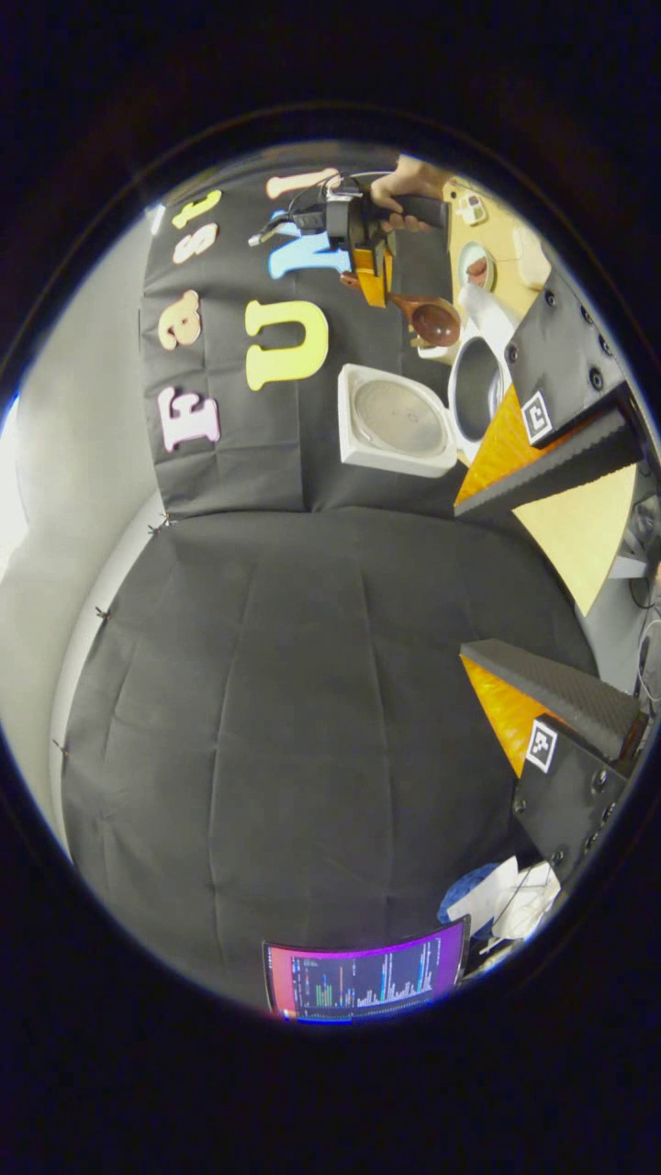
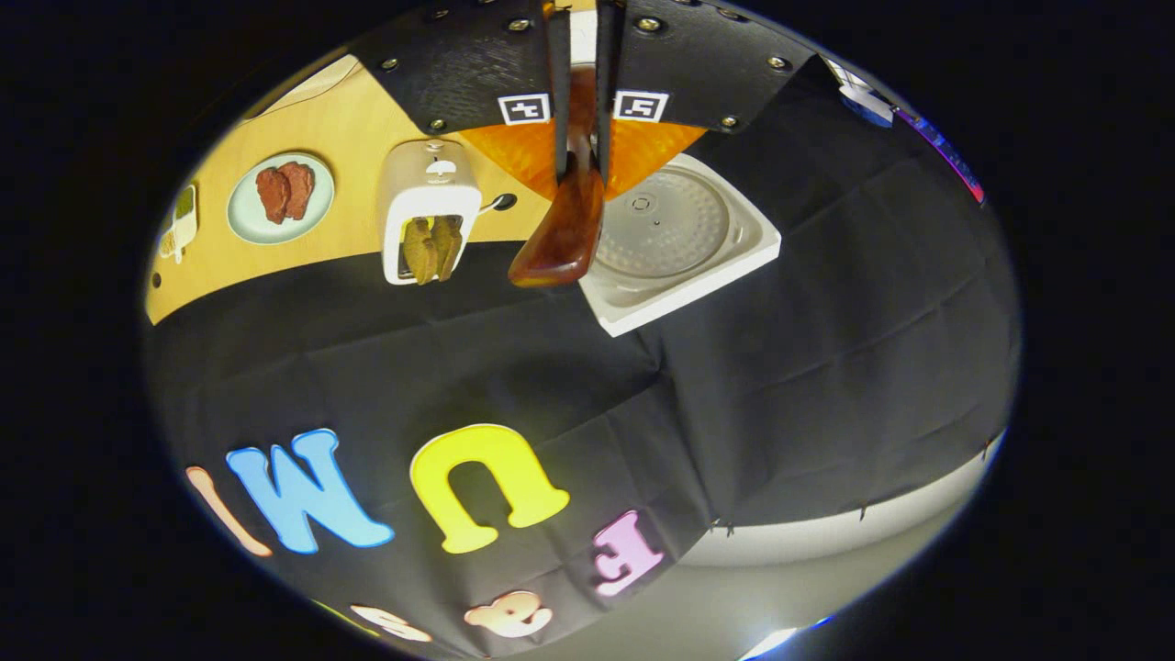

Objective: Close the left gripper, press the button to open the rice cooker; take a wooden spoon from the chopstick holder with the right hand, scoop a spoonful of rice and pour it into the rice cooker, then put the wooden spoon back into the chopstick holder.

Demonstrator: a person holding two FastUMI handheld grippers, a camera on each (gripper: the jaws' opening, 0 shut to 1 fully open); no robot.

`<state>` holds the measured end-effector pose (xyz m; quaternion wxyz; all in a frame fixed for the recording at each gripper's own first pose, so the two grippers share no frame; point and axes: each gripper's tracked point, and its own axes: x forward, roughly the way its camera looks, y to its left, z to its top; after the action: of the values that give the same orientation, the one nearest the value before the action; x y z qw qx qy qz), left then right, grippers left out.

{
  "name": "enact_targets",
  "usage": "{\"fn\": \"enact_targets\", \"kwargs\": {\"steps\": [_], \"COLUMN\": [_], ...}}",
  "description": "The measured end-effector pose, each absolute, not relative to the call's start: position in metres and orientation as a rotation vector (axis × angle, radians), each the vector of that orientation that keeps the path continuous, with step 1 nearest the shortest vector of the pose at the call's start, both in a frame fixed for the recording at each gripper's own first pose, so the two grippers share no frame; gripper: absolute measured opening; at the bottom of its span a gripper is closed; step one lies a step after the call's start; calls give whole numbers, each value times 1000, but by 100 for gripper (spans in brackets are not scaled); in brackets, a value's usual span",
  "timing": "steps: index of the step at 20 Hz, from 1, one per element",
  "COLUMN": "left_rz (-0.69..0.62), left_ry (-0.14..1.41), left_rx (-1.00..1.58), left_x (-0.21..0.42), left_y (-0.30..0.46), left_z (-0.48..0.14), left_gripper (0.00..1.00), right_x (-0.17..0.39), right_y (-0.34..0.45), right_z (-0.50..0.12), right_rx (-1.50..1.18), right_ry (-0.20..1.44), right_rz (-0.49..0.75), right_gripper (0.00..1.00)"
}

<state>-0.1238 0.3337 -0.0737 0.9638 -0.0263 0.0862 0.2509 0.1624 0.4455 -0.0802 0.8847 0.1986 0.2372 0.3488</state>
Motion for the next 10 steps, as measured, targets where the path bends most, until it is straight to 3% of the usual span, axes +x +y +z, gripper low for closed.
{"fn": "enact_targets", "kwargs": {"steps": [10], "left_rz": [352], "left_ry": [138], "left_rx": [-51], "left_x": [-80], "left_y": [255], "left_z": [-52], "left_gripper": [97], "right_x": [180], "right_y": [301], "right_z": [-61], "right_rx": [501], "right_ry": [450], "right_rz": [550], "right_gripper": [11]}}
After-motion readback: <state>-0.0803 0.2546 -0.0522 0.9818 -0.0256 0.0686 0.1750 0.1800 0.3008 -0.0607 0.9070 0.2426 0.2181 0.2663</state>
